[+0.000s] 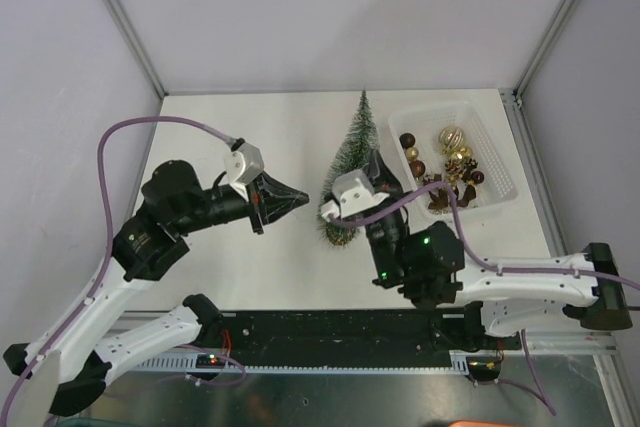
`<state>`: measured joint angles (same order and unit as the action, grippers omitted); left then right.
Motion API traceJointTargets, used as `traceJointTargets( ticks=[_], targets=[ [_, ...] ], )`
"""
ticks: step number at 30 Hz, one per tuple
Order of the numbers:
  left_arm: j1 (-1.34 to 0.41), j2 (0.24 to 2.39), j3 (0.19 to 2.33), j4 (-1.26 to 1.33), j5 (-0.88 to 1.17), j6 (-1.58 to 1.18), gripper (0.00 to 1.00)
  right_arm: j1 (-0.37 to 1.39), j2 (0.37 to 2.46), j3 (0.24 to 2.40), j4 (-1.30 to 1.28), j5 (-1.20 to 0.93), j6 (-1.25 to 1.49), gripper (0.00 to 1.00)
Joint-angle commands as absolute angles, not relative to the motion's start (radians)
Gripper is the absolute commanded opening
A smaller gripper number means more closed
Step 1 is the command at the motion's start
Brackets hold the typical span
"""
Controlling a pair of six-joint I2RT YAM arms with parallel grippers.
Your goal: Decorate the small christmas tree
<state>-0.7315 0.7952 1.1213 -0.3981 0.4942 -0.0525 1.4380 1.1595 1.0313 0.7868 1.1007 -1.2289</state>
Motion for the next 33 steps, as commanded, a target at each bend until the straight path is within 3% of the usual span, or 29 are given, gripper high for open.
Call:
traceJointTargets(
  ticks=[1, 4, 7, 15, 23, 33],
  targets=[
    [-0.713, 0.773, 1.185, -0.354, 0.561, -0.112, 0.08, 1.514, 1.229, 1.001, 1.225, 1.24, -1.594, 0.0],
    [-0.705, 0.765, 1.194, -0.354, 0.592, -0.131, 0.09, 1.543, 1.31, 1.0, 1.515, 1.239, -1.849, 0.0],
    [-0.696, 0.754, 1.191, -0.354, 0.622, -0.147, 0.09, 1.557, 1.371, 1.012, 1.598, 1.256, -1.972, 0.0],
    [-0.681, 0.722, 1.153, -0.354, 0.654, -0.174, 0.1, 1.576, 1.342, 1.035, 1.621, 1.298, -1.977, 0.0],
    [-0.668, 0.683, 1.071, -0.354, 0.561, -0.165, 0.05, 1.561, 1.259, 1.13, 1.619, 1.165, -2.011, 0.0],
    [-0.635, 0.624, 0.959, -0.39, 0.461, -0.162, 0.0, 1.364, 1.244, 1.181, 1.594, 0.975, -1.948, 0.0]
  ],
)
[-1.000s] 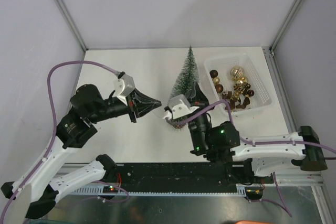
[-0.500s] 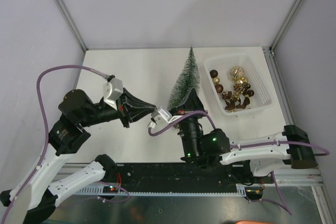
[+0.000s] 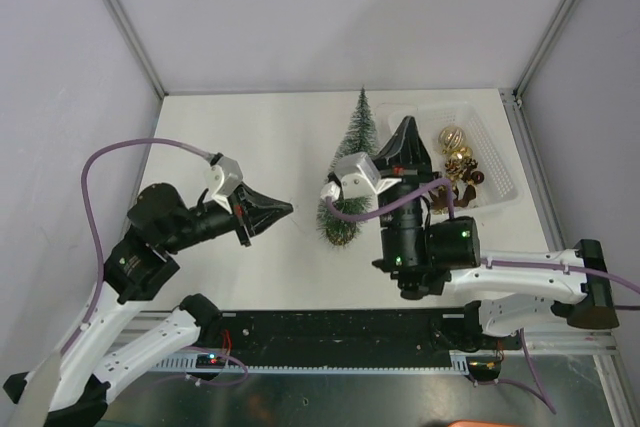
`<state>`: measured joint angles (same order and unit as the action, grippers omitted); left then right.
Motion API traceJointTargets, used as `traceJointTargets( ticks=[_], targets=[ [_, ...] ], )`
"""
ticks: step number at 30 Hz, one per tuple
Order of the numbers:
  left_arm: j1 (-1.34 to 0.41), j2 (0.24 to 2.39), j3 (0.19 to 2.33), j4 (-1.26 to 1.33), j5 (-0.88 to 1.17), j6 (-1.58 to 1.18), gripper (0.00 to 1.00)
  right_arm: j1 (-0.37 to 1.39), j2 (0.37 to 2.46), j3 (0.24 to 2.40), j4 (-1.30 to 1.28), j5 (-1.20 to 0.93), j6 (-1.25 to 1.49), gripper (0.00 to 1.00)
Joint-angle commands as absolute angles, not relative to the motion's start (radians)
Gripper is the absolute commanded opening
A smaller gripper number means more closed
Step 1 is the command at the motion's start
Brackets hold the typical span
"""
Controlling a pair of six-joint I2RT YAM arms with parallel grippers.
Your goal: Decorate the small christmas tree
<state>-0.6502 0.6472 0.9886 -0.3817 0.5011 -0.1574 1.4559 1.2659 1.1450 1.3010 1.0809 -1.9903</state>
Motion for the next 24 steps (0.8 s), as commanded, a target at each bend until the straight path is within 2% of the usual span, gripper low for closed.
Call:
traceJointTargets(
  ticks=[1, 6, 10, 18, 24],
  targets=[
    [-0.633, 0.619, 0.952, -0.395, 0.449, -0.159, 0.0, 1.326, 1.236, 1.182, 1.573, 0.965, -1.893, 0.0],
    [-0.626, 0.618, 0.951, -0.405, 0.329, -0.142, 0.0, 1.118, 1.194, 1.192, 1.253, 0.907, -1.528, 0.0],
    [-0.624, 0.67, 0.995, -0.389, 0.217, -0.117, 0.0, 0.977, 1.215, 1.209, 1.111, 0.829, -1.332, 0.0],
    [-0.624, 0.887, 1.062, -0.276, 0.17, -0.076, 0.0, 0.817, 1.306, 1.236, 0.972, 0.699, -1.068, 0.0],
    [-0.624, 1.037, 1.14, -0.225, 0.197, -0.045, 0.0, 0.739, 1.411, 1.297, 0.935, 0.621, -0.995, 0.0]
  ],
)
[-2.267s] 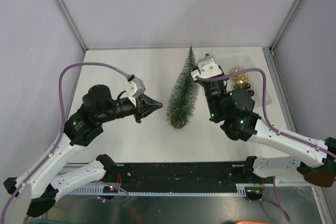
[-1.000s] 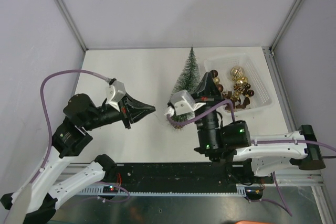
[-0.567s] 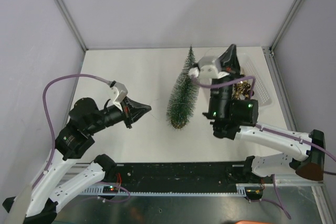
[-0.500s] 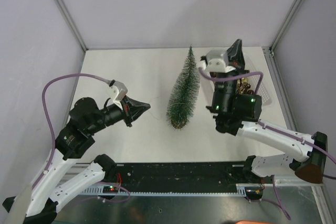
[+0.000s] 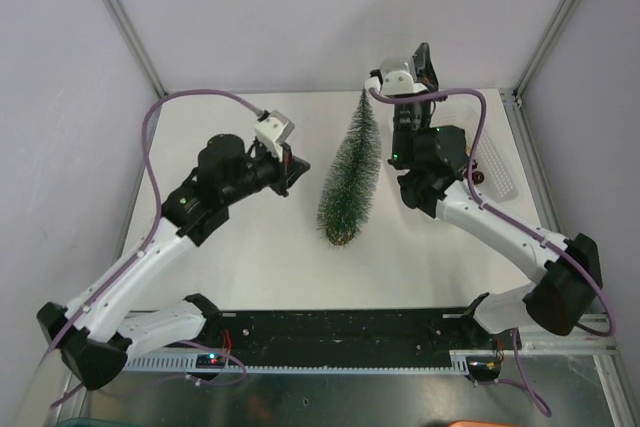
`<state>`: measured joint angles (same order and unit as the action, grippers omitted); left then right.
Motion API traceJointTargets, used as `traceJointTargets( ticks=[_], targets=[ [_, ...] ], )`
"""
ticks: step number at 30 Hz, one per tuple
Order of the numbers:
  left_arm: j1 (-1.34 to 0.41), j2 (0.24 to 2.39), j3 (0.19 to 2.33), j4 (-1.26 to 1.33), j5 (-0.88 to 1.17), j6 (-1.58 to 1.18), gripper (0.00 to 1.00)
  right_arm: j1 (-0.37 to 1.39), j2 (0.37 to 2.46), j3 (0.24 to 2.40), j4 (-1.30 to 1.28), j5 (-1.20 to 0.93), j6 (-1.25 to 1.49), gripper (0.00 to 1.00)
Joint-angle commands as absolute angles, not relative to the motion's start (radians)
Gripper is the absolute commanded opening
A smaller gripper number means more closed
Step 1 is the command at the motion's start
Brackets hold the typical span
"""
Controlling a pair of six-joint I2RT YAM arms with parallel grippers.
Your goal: Decorate the small christmas tree
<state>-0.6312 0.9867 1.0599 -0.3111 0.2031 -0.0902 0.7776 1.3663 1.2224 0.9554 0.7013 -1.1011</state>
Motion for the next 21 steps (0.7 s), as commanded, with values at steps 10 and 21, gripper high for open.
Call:
traceJointTargets(
  ticks=[10, 21],
  targets=[
    [-0.624, 1.131, 1.188, -0.181, 0.187, -0.014, 0.01, 0.609, 1.585, 1.461, 0.846, 0.537, -0.845, 0.0],
    [-0.624, 1.104, 1.082, -0.152, 0.199, 0.038, 0.03, 0.537, 1.839, 1.667, 0.698, 0.547, -0.75, 0.0]
  ],
)
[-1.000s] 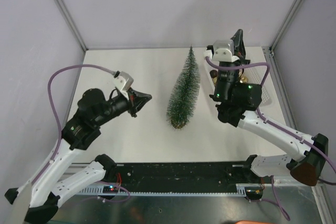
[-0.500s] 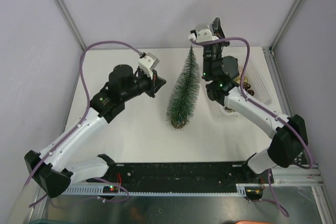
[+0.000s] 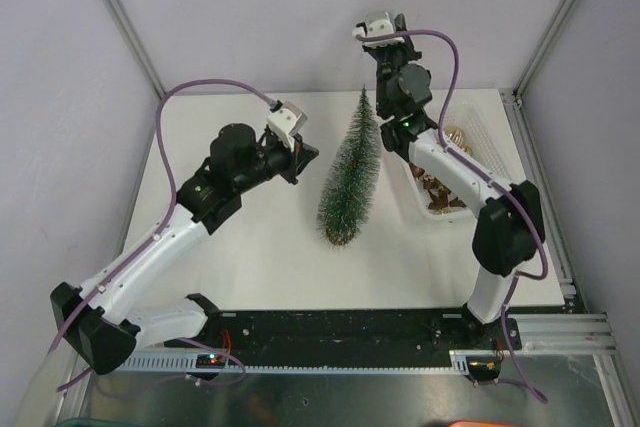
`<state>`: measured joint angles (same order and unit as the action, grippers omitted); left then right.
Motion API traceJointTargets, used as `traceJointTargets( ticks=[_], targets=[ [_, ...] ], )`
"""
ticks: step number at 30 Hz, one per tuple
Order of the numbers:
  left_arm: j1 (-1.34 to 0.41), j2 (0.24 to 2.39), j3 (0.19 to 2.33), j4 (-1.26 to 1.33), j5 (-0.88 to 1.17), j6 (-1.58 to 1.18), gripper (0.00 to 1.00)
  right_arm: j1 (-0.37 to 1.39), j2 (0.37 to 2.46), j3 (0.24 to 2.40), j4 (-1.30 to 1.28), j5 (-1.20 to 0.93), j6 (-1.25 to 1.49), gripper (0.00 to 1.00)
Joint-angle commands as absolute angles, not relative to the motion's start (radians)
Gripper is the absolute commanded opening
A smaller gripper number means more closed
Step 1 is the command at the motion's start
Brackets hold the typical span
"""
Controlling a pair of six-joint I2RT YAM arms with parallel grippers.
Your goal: Decorate the small christmas tree
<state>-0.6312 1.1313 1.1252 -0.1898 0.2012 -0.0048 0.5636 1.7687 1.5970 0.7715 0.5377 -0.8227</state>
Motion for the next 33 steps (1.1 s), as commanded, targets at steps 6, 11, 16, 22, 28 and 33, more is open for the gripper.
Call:
traceJointTargets(
  ticks=[6, 11, 16, 22, 28, 33],
  targets=[
    [-0.624, 1.076, 1.006, -0.14, 0.191, 0.044, 0.03, 0.518, 1.934, 1.682, 0.624, 0.638, -0.718, 0.0],
    [-0.623, 1.04, 0.925, -0.131, 0.18, 0.039, 0.03, 0.472, 1.91, 1.629, 0.556, 0.735, -0.61, 0.0],
    [-0.623, 1.002, 0.85, -0.117, 0.175, 0.028, 0.03, 0.405, 1.797, 1.533, 0.468, 0.748, -0.469, 0.0],
    [-0.623, 0.987, 0.788, -0.072, 0.193, 0.023, 0.05, 0.364, 1.677, 1.428, 0.315, 0.729, -0.355, 0.0],
    [-0.622, 0.971, 0.778, -0.037, 0.2, 0.022, 0.06, 0.322, 1.637, 1.385, 0.149, 0.824, -0.309, 0.0],
    [-0.62, 0.934, 0.806, -0.029, 0.192, 0.015, 0.07, 0.26, 1.621, 1.357, -0.009, 1.016, -0.205, 0.0]
  ],
)
